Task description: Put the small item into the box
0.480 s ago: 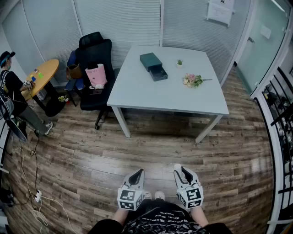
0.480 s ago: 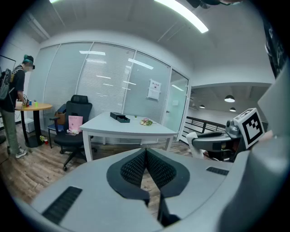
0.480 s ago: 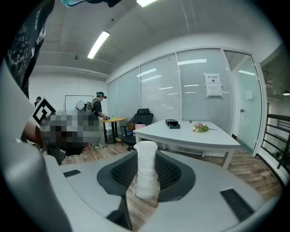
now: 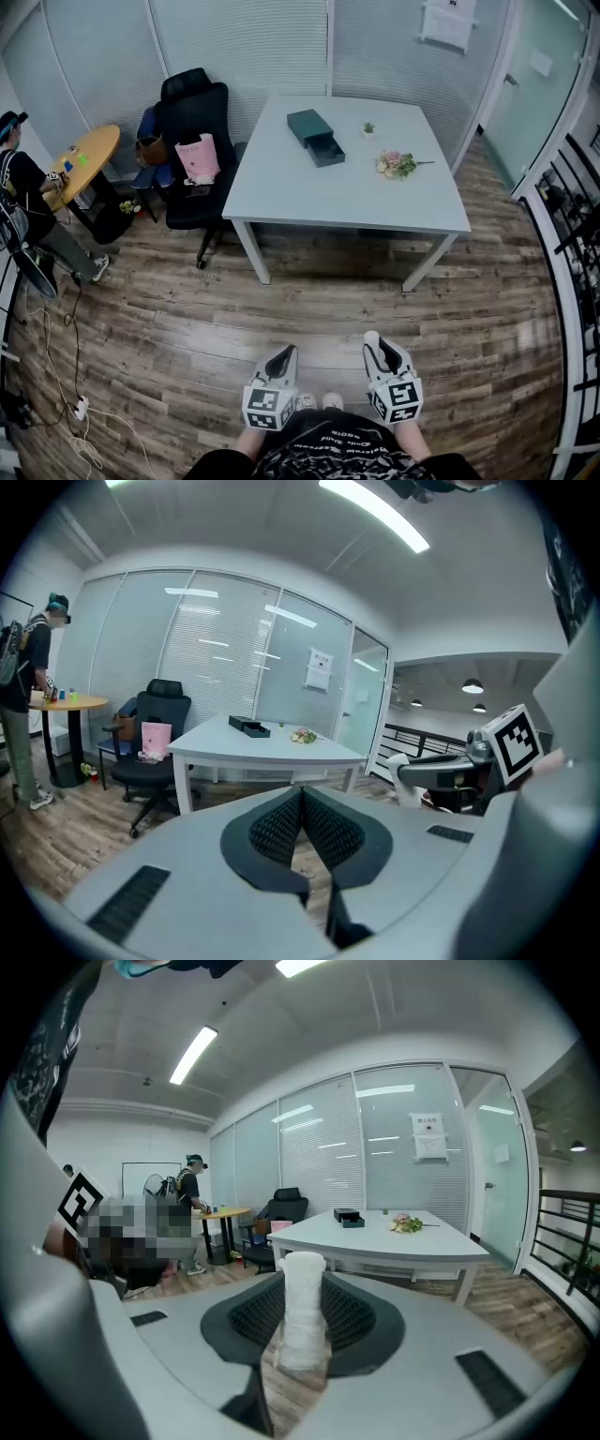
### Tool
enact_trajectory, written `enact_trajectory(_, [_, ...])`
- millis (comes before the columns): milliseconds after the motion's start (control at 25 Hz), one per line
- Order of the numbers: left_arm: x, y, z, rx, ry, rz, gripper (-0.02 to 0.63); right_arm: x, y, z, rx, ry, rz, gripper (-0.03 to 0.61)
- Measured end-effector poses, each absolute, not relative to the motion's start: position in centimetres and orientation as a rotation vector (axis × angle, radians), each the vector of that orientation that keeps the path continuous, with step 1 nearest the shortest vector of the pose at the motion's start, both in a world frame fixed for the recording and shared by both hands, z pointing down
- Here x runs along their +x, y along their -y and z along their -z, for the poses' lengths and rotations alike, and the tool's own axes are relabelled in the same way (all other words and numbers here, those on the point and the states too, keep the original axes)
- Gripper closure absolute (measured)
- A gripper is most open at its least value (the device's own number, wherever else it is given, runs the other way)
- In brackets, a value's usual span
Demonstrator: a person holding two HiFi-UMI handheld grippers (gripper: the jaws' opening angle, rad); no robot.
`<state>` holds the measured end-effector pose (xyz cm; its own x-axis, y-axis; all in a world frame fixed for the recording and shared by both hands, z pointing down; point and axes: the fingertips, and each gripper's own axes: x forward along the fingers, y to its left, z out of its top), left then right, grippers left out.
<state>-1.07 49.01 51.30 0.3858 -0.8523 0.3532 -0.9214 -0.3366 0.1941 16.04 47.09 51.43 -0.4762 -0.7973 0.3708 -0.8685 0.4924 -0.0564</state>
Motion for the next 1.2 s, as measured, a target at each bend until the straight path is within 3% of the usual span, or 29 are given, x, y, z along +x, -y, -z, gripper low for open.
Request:
enact_trajectory(640, [-4.0, -49.4, -53.6, 2.292, 1.470, -0.295, 0.594, 12.3, -47.9, -54.5, 1.374, 2.449, -0.452, 0.446])
enact_trajectory(1200, [-4.9, -38.5, -53.5, 2.168, 1.651, -0.272, 0.594, 11.8, -33.8, -54.9, 1.221, 2.520, -0.398, 0.445])
